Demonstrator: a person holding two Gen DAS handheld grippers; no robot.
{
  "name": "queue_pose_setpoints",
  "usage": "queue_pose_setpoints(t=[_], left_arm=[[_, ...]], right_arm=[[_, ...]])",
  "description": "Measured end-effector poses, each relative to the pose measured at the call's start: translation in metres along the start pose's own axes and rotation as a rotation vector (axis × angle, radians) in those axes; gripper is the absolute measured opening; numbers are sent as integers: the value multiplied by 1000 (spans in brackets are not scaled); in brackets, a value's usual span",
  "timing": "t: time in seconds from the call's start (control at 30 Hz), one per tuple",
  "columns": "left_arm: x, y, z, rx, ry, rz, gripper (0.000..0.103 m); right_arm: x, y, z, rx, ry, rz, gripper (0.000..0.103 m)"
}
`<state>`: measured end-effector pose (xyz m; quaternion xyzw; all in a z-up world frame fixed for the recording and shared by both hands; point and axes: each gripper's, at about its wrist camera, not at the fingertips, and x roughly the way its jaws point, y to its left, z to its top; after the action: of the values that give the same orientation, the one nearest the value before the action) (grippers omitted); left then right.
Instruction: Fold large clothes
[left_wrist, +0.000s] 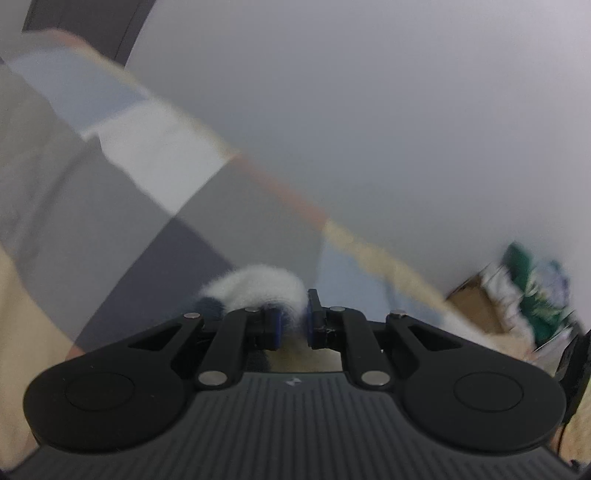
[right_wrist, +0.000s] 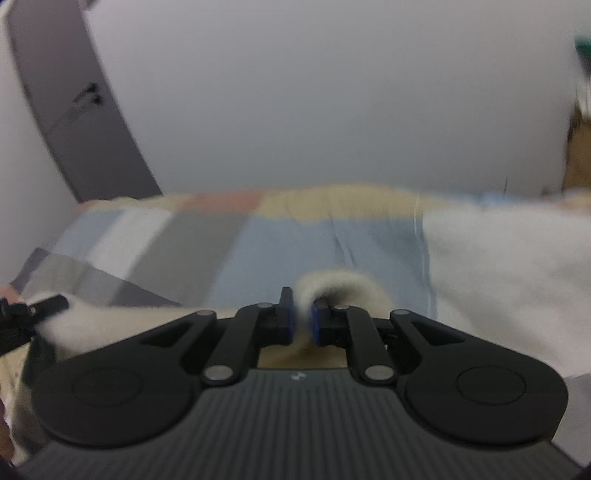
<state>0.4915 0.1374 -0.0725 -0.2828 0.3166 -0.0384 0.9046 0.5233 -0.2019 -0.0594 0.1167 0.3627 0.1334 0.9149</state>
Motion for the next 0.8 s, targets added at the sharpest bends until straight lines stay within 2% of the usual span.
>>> queue_pose_setpoints(t=[0.1, 0.23, 0.33, 0.43, 0.5, 0.57, 0.8], left_arm=[[54, 16, -3, 19, 61, 51, 14], [65, 22, -5, 24, 89, 63, 14], [44, 15, -4, 20, 90, 49, 16], [13, 2, -5, 10, 109, 28, 30], [-6, -5, -6, 12, 90, 20, 41], [-25, -14, -8, 30, 50, 41, 42], [-116, -37, -27, 81, -17, 72, 42]], right_arm=[[21, -31, -27, 52, 60, -6, 13], [22, -42, -38, 93, 64, 31, 14], [19, -41, -39, 87, 56, 45, 16], [9, -38, -39, 66, 61, 39, 21], [7, -35, -38, 59, 63, 40, 32], [-5, -32, -40, 62, 48, 39, 41], [-85, -26, -57, 78, -31, 62, 41]])
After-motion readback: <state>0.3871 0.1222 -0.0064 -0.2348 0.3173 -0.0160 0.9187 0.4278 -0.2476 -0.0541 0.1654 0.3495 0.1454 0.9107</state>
